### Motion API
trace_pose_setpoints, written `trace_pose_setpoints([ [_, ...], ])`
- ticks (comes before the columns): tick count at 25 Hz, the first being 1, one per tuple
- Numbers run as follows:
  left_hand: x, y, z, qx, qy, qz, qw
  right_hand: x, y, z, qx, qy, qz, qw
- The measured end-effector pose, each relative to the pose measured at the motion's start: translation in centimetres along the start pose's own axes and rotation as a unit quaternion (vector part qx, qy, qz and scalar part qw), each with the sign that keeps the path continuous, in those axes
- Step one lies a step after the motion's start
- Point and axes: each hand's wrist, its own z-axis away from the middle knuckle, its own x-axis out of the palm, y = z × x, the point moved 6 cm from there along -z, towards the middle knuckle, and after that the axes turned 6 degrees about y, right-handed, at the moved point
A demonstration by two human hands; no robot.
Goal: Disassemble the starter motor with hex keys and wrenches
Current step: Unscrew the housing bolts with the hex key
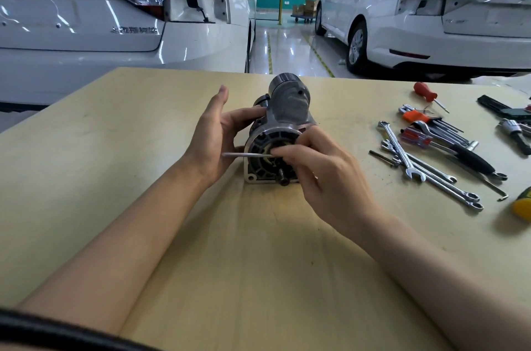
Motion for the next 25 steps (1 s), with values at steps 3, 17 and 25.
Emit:
trace_pose_setpoints([
  [3, 0.2, 0.1, -0.1, 0.007, 0.005, -0.026, 1.000, -0.9, 0.8, 0.4, 0.127, 0.081, -0.080, 0.985],
  [17, 0.4, 0.2, 0.1, 0.030, 0.022, -0.051, 0.998, 1.9, 4.4, 3.8, 0.590, 0.199, -0.565, 0.541],
  [25, 0.4, 0.1, -0.1, 0.032, 0.022, -0.051, 0.998, 1.8, 4.1, 4.0, 0.606, 0.198, -0.562, 0.527],
])
